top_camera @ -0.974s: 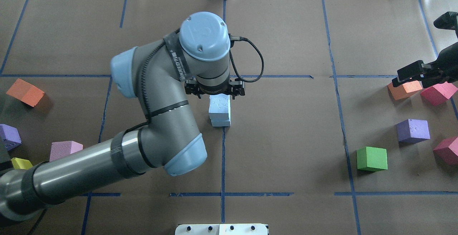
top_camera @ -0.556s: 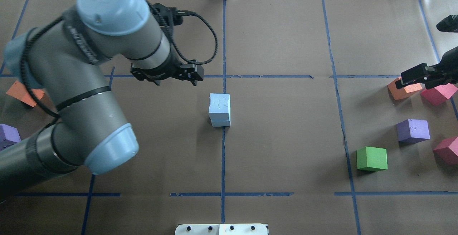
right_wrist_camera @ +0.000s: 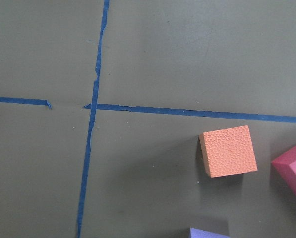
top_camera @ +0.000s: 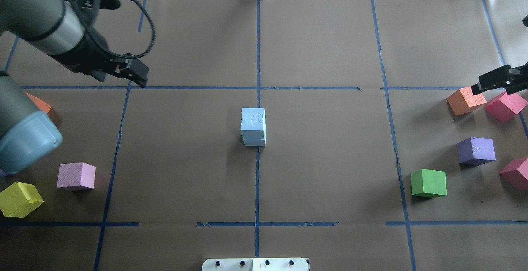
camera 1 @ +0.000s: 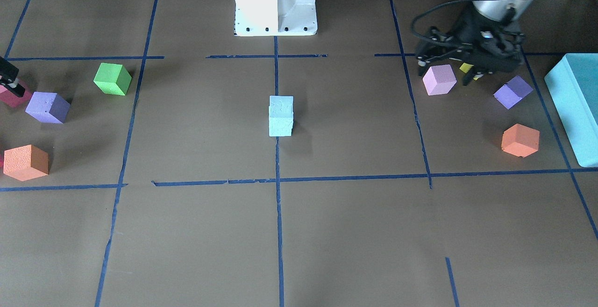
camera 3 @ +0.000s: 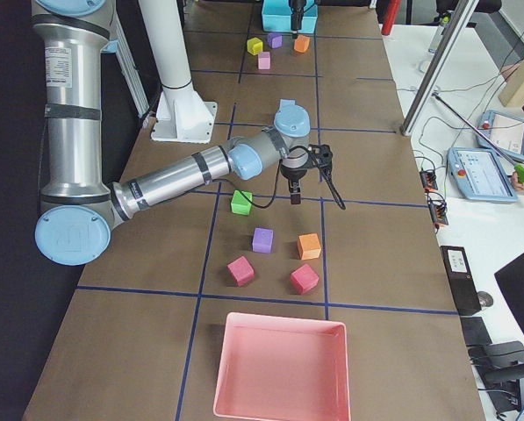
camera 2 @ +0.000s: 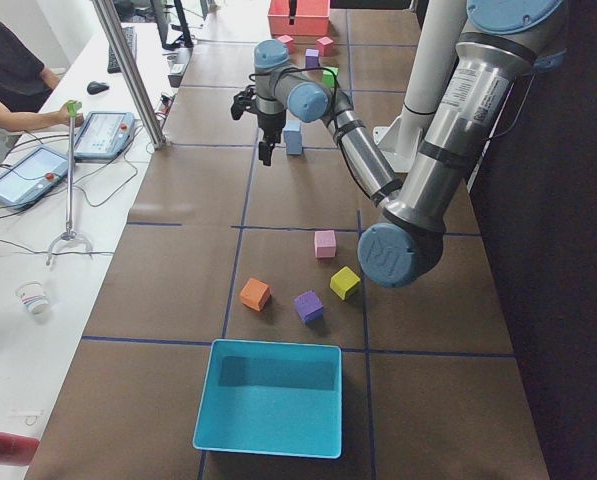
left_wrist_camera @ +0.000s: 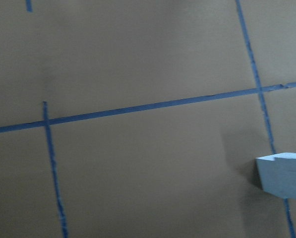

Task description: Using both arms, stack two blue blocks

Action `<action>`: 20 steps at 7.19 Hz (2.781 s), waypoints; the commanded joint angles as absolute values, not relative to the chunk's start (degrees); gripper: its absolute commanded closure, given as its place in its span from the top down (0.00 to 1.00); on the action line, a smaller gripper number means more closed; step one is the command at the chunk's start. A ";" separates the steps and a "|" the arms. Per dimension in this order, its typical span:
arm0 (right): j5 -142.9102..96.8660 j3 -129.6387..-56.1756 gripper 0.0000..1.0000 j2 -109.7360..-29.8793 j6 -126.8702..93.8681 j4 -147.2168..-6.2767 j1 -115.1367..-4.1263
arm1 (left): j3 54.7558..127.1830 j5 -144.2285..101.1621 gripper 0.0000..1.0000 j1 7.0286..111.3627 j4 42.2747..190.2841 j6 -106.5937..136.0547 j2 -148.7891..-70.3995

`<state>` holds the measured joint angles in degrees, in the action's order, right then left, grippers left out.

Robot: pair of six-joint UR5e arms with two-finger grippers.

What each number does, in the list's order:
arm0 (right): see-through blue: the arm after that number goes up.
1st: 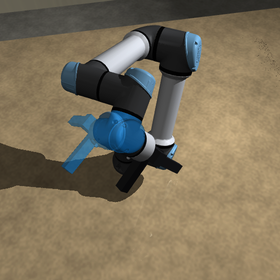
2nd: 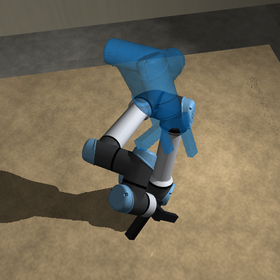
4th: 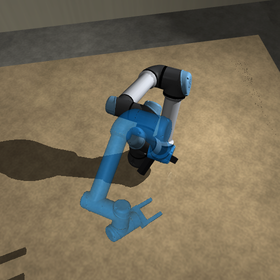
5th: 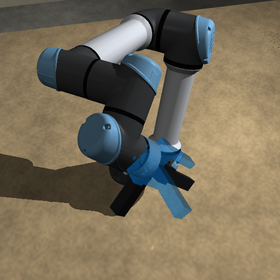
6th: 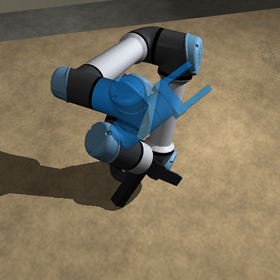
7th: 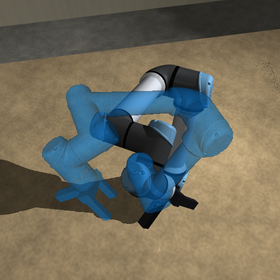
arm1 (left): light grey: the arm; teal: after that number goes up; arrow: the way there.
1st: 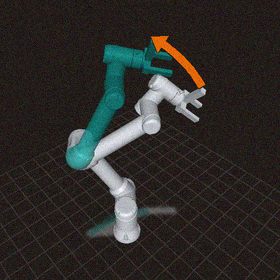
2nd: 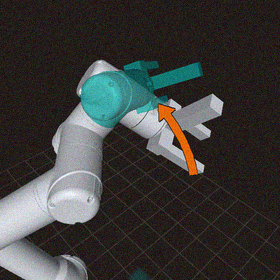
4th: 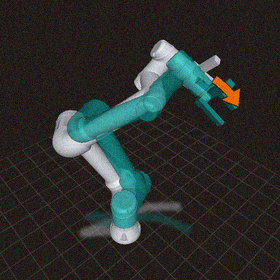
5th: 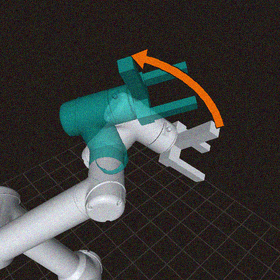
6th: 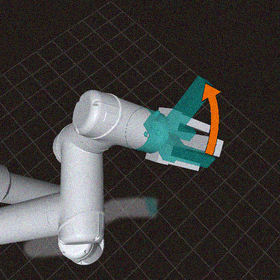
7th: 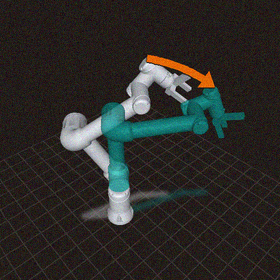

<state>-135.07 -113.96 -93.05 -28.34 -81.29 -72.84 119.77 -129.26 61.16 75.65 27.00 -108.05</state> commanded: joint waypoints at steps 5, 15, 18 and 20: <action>-139.83 -105.64 1.00 -94.31 7.81 -97.19 -89.73 | 101.81 -133.24 1.00 87.17 75.15 -15.81 -97.56; -140.27 -105.64 1.00 -92.20 7.30 -104.15 -87.36 | 100.20 -137.19 1.00 87.71 75.58 -15.29 -94.66; -139.92 -105.56 1.00 -92.81 7.21 -104.06 -87.36 | 99.67 -138.25 1.00 87.71 78.22 -14.86 -93.25; -139.92 -105.38 1.00 -92.90 7.47 -103.98 -87.36 | 99.67 -138.08 1.00 87.71 77.35 -14.85 -93.69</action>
<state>-139.95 -105.51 -92.80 7.31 -104.04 -87.36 99.72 -138.16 87.71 77.83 -14.89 -93.55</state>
